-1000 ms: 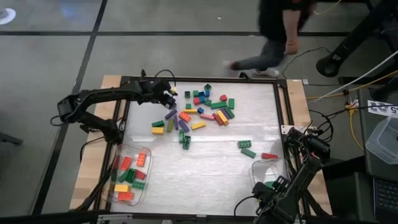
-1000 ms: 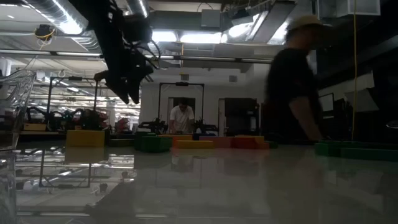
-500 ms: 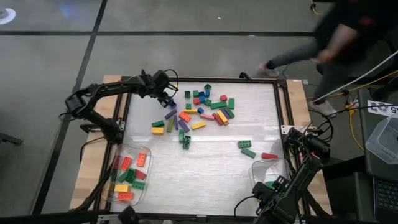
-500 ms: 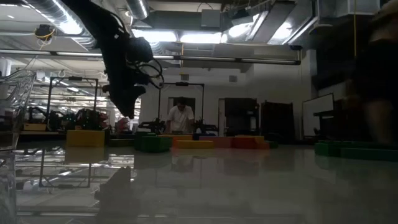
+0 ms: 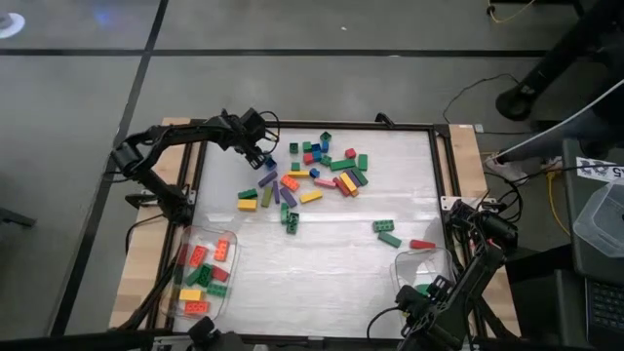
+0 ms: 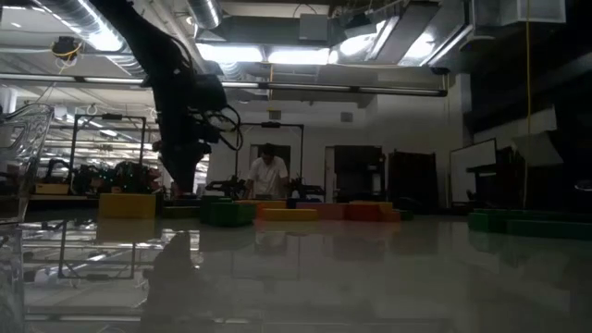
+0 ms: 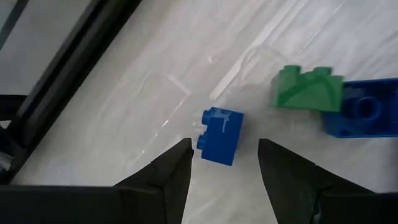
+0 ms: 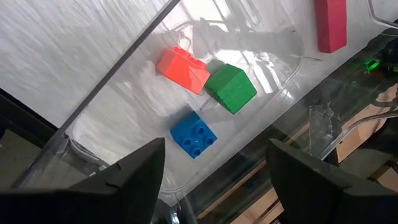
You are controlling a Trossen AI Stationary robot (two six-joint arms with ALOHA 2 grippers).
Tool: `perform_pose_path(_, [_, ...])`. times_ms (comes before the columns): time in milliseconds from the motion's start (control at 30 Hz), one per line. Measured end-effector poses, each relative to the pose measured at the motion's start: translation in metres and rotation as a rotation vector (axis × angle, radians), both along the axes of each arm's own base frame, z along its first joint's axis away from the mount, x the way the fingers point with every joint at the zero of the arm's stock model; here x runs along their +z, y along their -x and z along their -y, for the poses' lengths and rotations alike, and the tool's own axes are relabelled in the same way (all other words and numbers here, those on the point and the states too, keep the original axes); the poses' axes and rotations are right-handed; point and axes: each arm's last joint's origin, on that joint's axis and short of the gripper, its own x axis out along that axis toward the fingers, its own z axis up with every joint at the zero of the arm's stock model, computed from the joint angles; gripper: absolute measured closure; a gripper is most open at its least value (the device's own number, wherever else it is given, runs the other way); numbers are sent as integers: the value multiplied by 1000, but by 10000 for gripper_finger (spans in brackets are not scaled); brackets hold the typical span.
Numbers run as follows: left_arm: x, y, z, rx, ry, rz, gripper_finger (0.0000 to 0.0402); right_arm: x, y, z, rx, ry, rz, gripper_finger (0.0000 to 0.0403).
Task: Sort blocks by size
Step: Put the small blue game piece into the right transparent bin
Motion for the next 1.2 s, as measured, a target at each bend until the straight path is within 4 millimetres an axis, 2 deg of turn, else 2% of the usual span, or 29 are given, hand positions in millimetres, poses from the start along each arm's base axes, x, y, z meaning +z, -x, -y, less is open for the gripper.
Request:
perform_pose_path(267, [-16, 2, -8, 14, 38, -44, 229, 0, 0, 0, 0, 0, -1, 127])
perform_pose_path(400, [-17, 2, -9, -22, 35, -59, 230, 0, 0, 0, 0, 0, 0, 127])
perform_pose_path(600, [-16, 2, -9, -56, 29, -69, 264, 1, 0, 0, 1, -1, -1, 127])
perform_pose_path(1000, [-15, 0, -11, -75, 5, -48, 303, 27, -8, -8, 51, -61, 129, 127])
perform_pose_path(1200, [-14, -1, -12, -61, 1, -34, 341, 41, -13, -10, 74, -42, 254, 127])
